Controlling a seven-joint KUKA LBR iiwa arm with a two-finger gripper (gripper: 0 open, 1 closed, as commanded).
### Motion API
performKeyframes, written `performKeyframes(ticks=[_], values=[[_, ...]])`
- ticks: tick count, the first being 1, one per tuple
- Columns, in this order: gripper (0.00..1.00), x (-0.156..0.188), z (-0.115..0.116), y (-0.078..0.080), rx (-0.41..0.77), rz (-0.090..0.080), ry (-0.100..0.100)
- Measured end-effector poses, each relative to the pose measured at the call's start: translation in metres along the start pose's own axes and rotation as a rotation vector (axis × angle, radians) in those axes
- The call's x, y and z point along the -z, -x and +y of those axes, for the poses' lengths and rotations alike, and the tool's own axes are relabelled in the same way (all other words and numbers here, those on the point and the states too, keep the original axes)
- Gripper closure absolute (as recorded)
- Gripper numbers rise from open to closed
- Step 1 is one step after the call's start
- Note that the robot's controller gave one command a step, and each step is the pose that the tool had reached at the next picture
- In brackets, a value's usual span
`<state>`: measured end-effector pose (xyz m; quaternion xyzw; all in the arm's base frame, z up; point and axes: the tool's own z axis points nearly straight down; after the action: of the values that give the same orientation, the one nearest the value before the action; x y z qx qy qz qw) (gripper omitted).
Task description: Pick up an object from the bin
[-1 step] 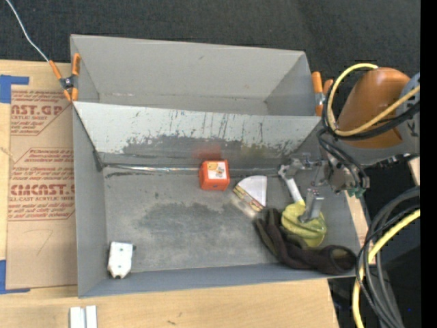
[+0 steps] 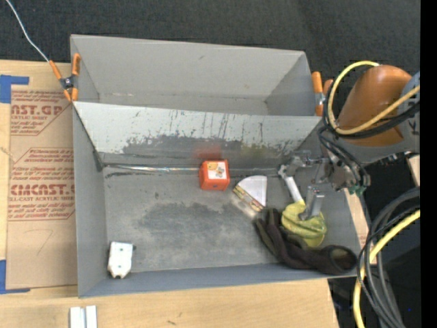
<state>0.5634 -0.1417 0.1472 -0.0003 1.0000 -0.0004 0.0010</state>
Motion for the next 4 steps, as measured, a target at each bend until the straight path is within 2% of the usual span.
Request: performKeyframes(ticks=[1, 2, 3, 4], values=[[0.0, -0.062, 0.044, -0.053, 0.104, 0.0, 0.0], [1.0, -0.073, 0.029, -0.073, -0.072, -0.003, 0.004], [1.0, -0.073, 0.029, -0.073, -0.071, -0.003, 0.004], [1.0, 0.009, 0.032, -0.076, -0.093, 0.001, 0.005]])
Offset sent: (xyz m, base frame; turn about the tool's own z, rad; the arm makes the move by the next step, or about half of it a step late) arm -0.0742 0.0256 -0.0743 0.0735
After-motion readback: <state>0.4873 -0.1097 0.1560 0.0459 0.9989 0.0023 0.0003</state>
